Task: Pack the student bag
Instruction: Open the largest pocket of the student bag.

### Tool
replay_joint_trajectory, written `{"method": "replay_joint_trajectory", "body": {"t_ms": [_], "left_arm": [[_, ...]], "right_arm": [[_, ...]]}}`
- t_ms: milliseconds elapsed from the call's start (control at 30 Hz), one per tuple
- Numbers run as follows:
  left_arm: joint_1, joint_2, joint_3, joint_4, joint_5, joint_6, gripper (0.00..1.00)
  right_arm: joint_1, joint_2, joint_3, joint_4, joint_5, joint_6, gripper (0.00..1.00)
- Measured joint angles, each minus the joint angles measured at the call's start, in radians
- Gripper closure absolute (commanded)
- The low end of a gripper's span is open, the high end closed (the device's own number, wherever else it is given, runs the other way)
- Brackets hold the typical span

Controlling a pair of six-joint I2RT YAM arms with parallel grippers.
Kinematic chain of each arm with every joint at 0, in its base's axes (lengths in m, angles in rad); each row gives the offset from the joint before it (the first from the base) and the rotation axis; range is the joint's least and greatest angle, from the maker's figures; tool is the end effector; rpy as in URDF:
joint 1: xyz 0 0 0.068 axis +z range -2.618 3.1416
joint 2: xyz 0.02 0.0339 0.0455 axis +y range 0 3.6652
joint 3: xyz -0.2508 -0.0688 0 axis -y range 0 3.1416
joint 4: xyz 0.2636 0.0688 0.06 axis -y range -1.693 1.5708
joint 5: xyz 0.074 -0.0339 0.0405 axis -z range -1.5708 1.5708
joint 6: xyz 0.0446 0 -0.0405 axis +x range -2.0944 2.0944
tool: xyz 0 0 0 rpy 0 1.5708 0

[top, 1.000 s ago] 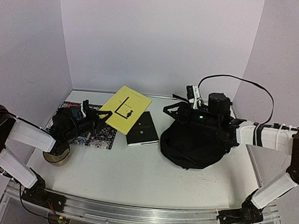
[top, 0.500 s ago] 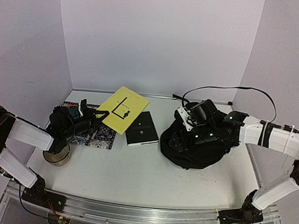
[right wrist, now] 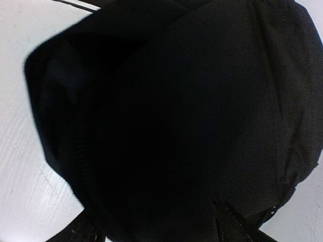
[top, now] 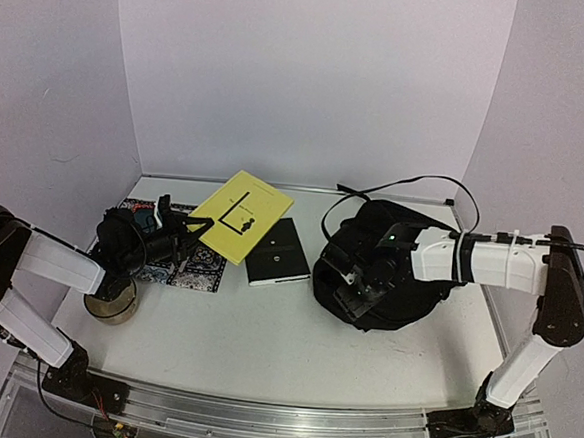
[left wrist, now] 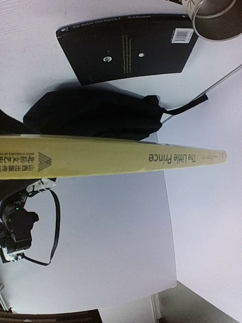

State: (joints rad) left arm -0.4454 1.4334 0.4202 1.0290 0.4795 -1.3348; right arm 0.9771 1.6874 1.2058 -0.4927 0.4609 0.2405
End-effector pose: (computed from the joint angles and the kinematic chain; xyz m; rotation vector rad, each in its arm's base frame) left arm 0.2525 -0.1433 0.1718 -0.3715 1.8205 -1.7011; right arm 0.2260 0.2994 0.1994 -0.7024 2.3009 -0.0400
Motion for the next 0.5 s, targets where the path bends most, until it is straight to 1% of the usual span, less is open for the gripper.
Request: {"method": "replay_joint_trajectory", "body": {"t_ms": [167, 200, 233, 300, 400, 433, 500], "left_arm": [[0.002, 0.0, 0.0, 0.0, 0.001, 0.0, 1.0], [0.002, 0.0, 0.0, 0.0, 0.001, 0.0, 1.0], [0.002, 0.0, 0.0, 0.0, 0.002, 0.0, 1.0], [0.002, 0.0, 0.0, 0.0, 0.008, 0.0, 1.0], [0.002, 0.0, 0.0, 0.0, 0.019, 0.0, 1.0], [0.002, 0.0, 0.0, 0.0, 0.022, 0.001, 1.0], [0.002, 0.0, 0.0, 0.0, 0.031, 0.004, 1.0]], "right_arm": [[0.002, 0.002, 0.029, -0.054, 0.122, 0.01, 0.48], [0.002, 0.002, 0.037, -0.063, 0.142, 0.012, 0.53], [0.002, 0.002, 0.043, -0.069, 0.158, 0.015, 0.57], [0.002, 0.002, 0.054, -0.082, 0.185, 0.018, 0.71], [0.002, 0.002, 0.063, -0.093, 0.208, 0.016, 0.95], [0.002, 0.002, 0.067, -0.096, 0.216, 0.02, 0.98], [0.002, 0.002, 0.077, -0.103, 0.227, 0.015, 1.0]]}}
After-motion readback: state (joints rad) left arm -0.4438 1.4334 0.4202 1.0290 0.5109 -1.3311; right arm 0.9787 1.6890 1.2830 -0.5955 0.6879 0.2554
